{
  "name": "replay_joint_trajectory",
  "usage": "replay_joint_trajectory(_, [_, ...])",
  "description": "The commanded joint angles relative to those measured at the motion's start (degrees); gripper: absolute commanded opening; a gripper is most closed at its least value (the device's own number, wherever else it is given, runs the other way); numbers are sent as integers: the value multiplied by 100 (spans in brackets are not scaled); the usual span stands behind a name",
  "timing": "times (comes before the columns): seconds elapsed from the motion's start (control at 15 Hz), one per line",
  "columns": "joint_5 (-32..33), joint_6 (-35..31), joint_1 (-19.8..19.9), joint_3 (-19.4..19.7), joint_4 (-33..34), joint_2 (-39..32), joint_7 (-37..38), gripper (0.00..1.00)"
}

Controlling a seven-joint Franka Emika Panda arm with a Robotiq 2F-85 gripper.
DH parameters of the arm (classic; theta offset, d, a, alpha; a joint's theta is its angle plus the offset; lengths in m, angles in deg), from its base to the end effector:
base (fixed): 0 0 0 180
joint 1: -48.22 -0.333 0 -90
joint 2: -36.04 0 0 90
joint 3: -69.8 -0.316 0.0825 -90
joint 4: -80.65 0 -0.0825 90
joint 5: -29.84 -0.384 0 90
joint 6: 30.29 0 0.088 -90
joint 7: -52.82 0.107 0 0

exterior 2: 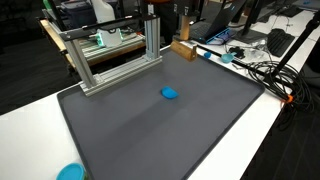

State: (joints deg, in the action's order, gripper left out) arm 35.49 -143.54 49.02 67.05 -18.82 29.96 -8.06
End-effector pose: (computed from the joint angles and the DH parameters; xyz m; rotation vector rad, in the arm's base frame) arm 0.6091 0.0134 0.5211 2.5320 1.6030 0.1108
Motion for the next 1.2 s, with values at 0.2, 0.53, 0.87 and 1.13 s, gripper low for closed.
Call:
replay_joint_trajectory(0.2, [-833,-51,452,200,-163,-245,-2827,22])
replay_joint_trajectory(0.53, [-676,-88,421,235,-150,-366,-2646,47])
replay_joint_trajectory(0.87, [-257,-407,268,196,-359,-657,-2696,22])
replay_joint_trajectory(1.13, [-221,-673,291,149,-516,-987,-2876,22])
